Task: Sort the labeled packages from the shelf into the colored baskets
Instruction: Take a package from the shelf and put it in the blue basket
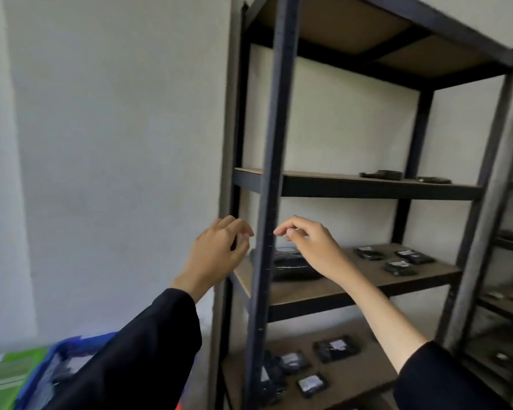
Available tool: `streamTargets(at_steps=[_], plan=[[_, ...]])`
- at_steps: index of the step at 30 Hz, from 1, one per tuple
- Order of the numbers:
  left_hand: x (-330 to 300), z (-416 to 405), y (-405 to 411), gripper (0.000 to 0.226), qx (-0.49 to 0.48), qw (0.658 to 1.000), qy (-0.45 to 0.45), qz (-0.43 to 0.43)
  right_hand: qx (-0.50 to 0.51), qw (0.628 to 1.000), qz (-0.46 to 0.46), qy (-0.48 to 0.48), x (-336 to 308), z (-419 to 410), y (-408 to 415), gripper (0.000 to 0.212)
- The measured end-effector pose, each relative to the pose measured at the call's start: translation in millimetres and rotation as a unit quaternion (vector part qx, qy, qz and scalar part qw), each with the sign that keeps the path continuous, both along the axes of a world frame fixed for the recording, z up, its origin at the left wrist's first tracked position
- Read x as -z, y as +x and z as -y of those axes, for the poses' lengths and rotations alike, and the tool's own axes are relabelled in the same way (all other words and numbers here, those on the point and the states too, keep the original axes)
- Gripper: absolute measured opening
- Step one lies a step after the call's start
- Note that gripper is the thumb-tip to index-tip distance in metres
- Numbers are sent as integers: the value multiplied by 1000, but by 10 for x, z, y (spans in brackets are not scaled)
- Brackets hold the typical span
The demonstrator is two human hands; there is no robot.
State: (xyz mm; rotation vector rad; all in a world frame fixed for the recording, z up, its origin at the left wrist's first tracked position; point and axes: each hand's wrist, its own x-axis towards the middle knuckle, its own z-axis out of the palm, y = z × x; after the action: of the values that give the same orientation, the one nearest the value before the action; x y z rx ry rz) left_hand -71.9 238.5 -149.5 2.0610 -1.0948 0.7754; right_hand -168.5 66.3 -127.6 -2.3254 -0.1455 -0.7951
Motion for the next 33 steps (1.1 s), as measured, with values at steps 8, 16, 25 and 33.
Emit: streamTargets(at_steps=[8, 16, 25, 33], plan=[[-242, 1366, -294, 19, 79, 996, 21, 48, 110, 994, -4, -17, -71, 1284, -714, 23], [-526, 2559, -31, 24, 88, 992, 24, 93, 149, 988, 5, -33, -274, 2363, -521, 25], [-1147, 3705, 378, 36, -23, 992, 111, 49, 164, 981, 49, -92, -866, 3649, 126, 23], [-1412, 4678, 645, 58, -64, 957, 267, -92, 207, 971, -37, -114, -1184, 4749, 705, 24]])
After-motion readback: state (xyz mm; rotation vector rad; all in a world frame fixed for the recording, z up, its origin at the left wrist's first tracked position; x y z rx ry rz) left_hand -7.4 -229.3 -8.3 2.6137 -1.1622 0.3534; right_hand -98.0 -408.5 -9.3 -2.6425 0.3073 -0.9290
